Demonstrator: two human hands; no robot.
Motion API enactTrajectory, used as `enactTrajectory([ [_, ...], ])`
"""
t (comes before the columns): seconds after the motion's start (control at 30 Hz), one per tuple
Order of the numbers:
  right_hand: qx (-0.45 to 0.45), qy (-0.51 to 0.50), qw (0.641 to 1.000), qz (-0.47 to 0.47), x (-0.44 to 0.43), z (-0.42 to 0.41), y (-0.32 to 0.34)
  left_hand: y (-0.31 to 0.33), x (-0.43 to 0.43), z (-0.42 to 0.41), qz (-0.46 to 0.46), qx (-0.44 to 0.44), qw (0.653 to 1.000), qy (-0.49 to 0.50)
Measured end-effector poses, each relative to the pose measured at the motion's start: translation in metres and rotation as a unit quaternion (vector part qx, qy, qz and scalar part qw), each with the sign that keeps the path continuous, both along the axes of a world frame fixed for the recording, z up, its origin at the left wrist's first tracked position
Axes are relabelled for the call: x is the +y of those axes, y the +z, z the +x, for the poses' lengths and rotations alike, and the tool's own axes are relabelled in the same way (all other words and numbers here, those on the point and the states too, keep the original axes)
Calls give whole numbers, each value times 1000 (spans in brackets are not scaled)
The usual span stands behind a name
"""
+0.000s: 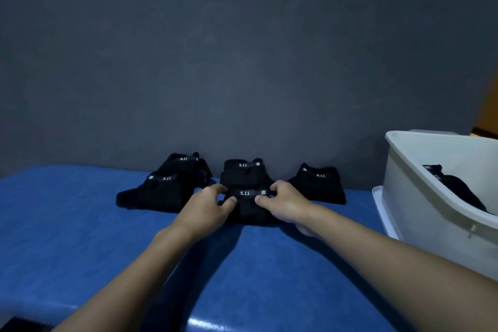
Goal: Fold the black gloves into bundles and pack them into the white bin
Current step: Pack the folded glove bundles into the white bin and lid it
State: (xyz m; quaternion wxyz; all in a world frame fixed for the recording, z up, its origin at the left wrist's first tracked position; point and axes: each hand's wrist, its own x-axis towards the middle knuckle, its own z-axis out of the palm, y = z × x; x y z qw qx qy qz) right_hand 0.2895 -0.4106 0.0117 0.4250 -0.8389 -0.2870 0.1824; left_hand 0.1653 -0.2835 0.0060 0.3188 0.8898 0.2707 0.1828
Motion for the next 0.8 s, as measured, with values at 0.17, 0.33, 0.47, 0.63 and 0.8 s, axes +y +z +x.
enactTrajectory([
  [0.17, 47, 22, 999, 5, -3, -3, 3, -4, 2, 2, -34, -10, 999, 26],
  [0.33, 75, 52, 995, 44, -8, -4, 3, -10, 5, -1, -148, -38, 987, 39],
  [0.47, 62, 49, 994, 71, -15, -3, 3, -5, 0, -1, -239, -76, 968, 28],
  [0.63, 38, 41, 988, 144, -31, -8, 17, 10, -13, 0, -319, -160, 934, 5],
  [0.8, 32, 34, 972, 228, -52, -16, 37, 30, -30, 1, -350, -245, 904, -10],
])
